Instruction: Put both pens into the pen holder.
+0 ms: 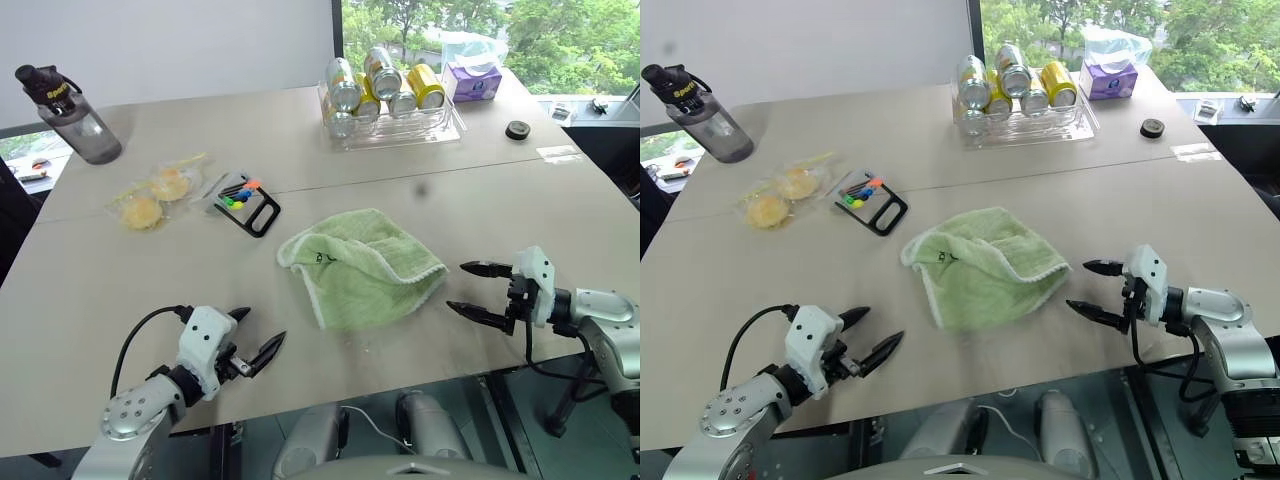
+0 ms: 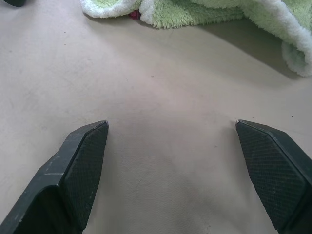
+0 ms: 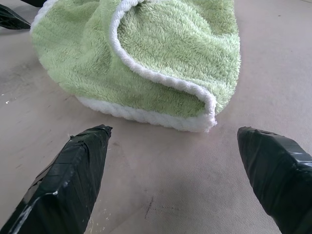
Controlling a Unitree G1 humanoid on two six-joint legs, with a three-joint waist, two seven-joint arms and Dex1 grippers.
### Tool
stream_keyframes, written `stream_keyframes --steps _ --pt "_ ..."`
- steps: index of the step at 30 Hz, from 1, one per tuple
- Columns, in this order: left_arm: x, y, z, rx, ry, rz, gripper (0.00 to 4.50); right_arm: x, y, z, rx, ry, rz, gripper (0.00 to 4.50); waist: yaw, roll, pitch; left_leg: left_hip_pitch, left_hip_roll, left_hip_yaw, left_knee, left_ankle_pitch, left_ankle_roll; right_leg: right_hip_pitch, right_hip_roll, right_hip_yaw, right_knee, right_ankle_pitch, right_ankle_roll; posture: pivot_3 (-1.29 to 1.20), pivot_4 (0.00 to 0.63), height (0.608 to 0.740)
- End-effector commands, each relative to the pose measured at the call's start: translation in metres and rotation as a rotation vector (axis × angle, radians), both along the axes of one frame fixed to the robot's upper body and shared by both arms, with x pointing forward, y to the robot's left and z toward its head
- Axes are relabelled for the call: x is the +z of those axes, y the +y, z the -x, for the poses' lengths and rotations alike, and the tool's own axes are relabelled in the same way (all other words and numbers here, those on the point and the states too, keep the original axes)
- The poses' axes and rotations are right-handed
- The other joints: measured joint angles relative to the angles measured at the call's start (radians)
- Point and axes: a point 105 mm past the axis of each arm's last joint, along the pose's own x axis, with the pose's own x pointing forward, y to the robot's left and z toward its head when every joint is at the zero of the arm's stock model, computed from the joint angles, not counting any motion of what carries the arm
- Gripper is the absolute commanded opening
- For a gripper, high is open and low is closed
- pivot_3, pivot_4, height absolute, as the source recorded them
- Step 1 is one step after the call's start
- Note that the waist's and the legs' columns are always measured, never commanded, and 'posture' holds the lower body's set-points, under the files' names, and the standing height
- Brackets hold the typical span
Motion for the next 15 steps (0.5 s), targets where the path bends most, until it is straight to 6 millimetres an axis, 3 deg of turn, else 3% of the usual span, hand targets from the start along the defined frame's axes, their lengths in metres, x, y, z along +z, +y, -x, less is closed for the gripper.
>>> stream_keyframes --steps 1,15 --pt "0.0123 -0.0013 -0.0011 -0.005 -0.060 -0.002 4.29 0.0133 -0.0022 -0.0021 0.017 -0.055 0.000 4.47 0.000 0.000 0.000 0.000 0.000 0.000 0.000 0.000 0.000 0.000 0.000 0.000 0.000 0.000 0.000 0.00 0.150 0.739" --pt "0.0156 -0.0013 -0.0037 -0.018 -0.074 0.006 4.29 0.0115 -0.0018 0.0001 0.003 -0.050 0.002 4.47 0.000 0.000 0.000 0.000 0.000 0.000 0.000 0.000 0.000 0.000 0.000 0.000 0.000 0.000 0.000 0.00 0.150 0.739"
